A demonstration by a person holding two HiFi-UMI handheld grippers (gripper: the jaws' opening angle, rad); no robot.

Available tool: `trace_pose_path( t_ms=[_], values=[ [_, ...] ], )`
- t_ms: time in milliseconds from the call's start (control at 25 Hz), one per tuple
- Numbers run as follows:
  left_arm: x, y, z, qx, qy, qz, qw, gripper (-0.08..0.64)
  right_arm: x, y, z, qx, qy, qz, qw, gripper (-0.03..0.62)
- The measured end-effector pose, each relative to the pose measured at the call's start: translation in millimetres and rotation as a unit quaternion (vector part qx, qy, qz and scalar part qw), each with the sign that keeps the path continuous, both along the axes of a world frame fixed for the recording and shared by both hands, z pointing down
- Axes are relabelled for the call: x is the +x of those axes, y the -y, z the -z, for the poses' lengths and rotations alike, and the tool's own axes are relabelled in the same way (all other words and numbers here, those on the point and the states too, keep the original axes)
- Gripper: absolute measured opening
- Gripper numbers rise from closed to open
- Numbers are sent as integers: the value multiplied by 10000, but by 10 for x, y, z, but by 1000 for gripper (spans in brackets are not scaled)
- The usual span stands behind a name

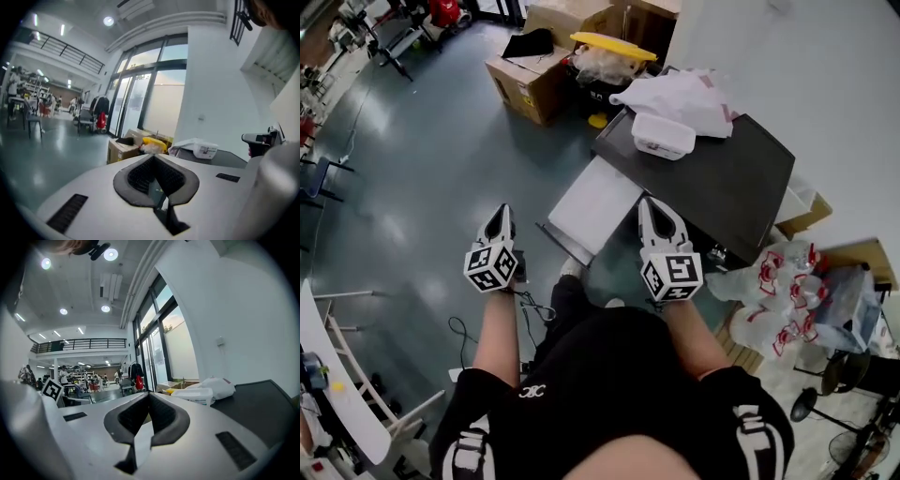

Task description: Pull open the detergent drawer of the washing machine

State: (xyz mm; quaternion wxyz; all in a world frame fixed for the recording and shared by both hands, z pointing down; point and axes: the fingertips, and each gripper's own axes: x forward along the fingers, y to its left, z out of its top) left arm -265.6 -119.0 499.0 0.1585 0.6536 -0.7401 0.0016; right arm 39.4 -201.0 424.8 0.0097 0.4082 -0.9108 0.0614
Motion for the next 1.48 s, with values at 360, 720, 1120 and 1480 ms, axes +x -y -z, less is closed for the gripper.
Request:
trace_pose_path(
  t_ms=[360,720,1120,1480],
  values=[
    [1001,102,879,432,869,-484,9941,2,292,-44,261,444,143,-301,9985,6],
    [1576,153,1063,693,646,-1033,9901,2,454,-106,250,503,135,-513,9973,6],
    [1645,151,1080,698,727,-1060,9892,2,511,-139,195,434,155,-557,9974,6],
    [1780,87,1176,890,863,-1181,9852,2,531,-232,235,489,204,-512,9973,6]
  ],
)
